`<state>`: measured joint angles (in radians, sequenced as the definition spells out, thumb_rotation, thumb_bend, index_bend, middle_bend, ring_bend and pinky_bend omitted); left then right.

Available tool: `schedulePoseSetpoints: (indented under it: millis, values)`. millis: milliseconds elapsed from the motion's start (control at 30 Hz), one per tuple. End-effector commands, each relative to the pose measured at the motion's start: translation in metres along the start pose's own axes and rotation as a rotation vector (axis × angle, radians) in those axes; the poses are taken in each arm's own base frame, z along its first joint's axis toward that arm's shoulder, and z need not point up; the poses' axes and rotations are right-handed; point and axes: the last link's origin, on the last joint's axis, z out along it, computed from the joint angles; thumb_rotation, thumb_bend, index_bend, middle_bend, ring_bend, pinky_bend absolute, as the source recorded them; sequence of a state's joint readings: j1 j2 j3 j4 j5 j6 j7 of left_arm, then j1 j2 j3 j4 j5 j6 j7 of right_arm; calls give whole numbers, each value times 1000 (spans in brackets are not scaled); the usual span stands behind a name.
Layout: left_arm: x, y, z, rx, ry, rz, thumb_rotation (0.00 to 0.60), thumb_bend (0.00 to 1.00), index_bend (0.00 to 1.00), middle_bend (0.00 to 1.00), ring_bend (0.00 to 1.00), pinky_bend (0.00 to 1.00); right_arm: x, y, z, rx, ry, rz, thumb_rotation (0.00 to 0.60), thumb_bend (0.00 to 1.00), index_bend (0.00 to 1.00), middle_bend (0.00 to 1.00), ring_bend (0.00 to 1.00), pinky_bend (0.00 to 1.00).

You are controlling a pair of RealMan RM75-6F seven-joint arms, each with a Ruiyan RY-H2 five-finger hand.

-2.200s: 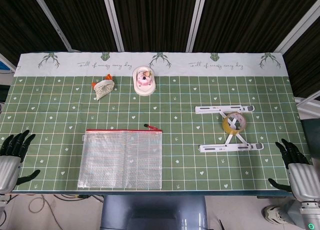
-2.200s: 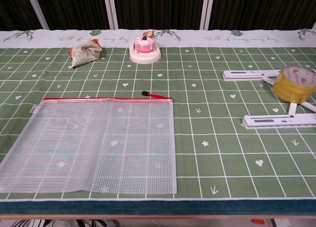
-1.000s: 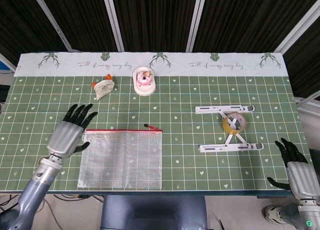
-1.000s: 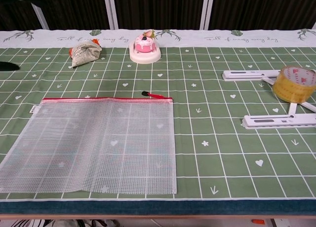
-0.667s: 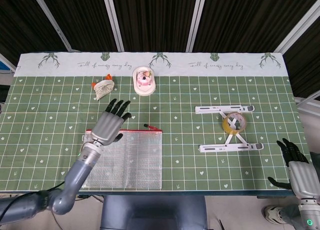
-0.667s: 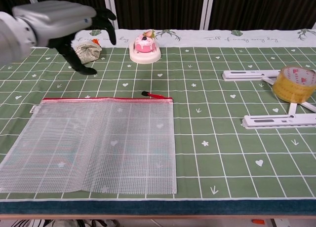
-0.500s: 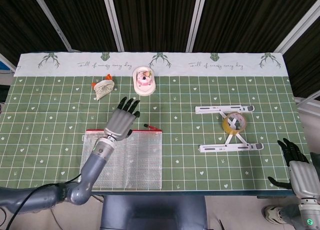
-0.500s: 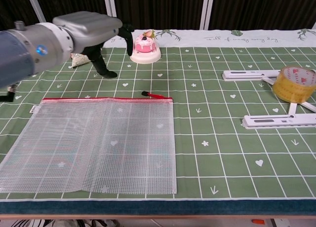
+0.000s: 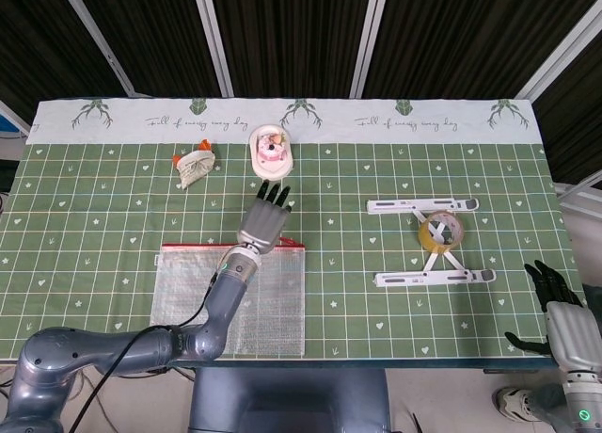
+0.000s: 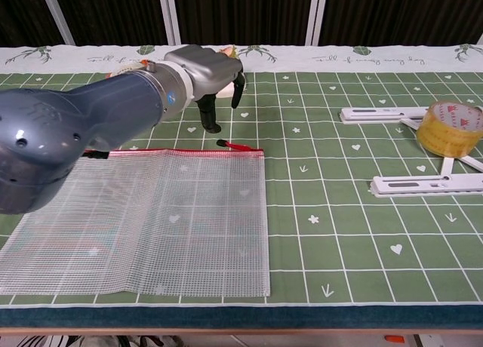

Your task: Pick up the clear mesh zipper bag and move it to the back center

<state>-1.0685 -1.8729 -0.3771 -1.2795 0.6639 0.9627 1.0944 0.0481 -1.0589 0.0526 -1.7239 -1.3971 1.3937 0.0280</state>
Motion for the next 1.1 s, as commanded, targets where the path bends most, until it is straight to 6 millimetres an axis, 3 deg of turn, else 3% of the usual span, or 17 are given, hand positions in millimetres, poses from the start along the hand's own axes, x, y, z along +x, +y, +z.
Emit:
schedulePoseSetpoints:
  millis: [33,1100]
  values:
    - [-4,7,5,-3,-17,20,600,236,413,71,0,0,0,0,0,0,-1,1,600,169,0,0,0,202]
    - [-36,12,22,32,-92,57,600,279,457,81,0,0,1,1,0,-25,-11,26,600,178,0,0,0,202]
